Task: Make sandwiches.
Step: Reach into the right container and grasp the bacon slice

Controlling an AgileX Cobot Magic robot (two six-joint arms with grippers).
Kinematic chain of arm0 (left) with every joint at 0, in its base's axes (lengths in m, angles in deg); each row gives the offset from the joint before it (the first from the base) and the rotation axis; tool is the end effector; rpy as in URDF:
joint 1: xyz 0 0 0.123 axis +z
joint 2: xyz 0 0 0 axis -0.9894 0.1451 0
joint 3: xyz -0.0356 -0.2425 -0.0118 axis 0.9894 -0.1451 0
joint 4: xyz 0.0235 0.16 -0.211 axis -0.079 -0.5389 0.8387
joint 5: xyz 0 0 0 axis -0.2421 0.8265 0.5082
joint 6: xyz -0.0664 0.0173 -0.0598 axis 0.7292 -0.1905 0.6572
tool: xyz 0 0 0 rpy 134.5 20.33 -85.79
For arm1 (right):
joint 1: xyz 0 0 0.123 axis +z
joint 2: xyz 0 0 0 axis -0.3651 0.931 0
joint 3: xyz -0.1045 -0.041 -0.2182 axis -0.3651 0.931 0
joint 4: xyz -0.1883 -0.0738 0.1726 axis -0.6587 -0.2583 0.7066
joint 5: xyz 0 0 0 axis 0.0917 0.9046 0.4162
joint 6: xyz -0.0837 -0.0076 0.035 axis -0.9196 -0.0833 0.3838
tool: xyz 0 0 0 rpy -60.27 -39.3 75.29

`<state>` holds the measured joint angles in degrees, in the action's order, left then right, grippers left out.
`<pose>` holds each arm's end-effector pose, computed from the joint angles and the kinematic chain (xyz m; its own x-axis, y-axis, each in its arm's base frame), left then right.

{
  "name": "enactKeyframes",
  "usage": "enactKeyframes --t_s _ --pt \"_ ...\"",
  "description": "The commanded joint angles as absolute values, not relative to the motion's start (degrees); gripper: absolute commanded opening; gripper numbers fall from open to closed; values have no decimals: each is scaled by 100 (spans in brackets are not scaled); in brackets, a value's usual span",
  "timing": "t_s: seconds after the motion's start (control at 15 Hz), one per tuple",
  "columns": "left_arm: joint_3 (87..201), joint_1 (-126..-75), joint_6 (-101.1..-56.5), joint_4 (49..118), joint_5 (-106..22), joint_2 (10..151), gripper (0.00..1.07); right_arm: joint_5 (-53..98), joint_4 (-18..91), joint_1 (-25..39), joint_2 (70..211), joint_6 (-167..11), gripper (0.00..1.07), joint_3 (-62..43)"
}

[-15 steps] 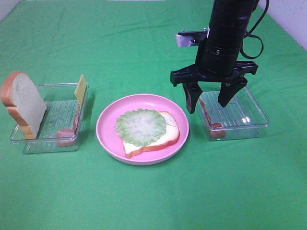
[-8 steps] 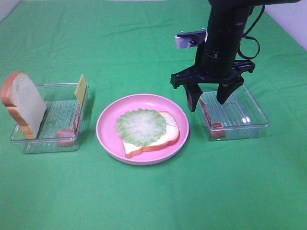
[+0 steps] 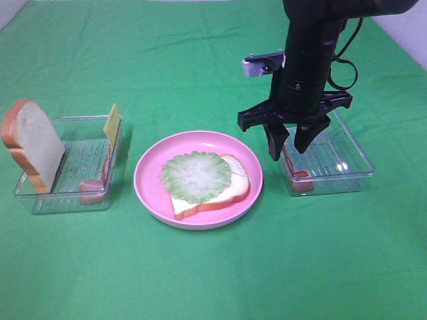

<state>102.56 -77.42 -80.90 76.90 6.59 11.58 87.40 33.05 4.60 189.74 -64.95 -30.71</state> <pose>0.0478 -0.0074 0.2866 -0.4322 0.0000 -0.9018 0.0484 0.9986 -0.0232 0.3662 0.1742 0.1396 -0.9426 -0.3225 -0.0865 -0.3207 0.9465 -0.0350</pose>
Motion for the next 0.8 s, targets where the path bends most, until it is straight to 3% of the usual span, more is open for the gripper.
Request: enactKeyframes --t_s 0.07,0.8 --pt "10256 -7719 -8101 7695 619 1037 83 8734 3259 437 18974 -6512 37 -3036" --pt "10256 -7719 -8101 7695 619 1037 83 8745 3259 437 19152 -6495 35 -3042"
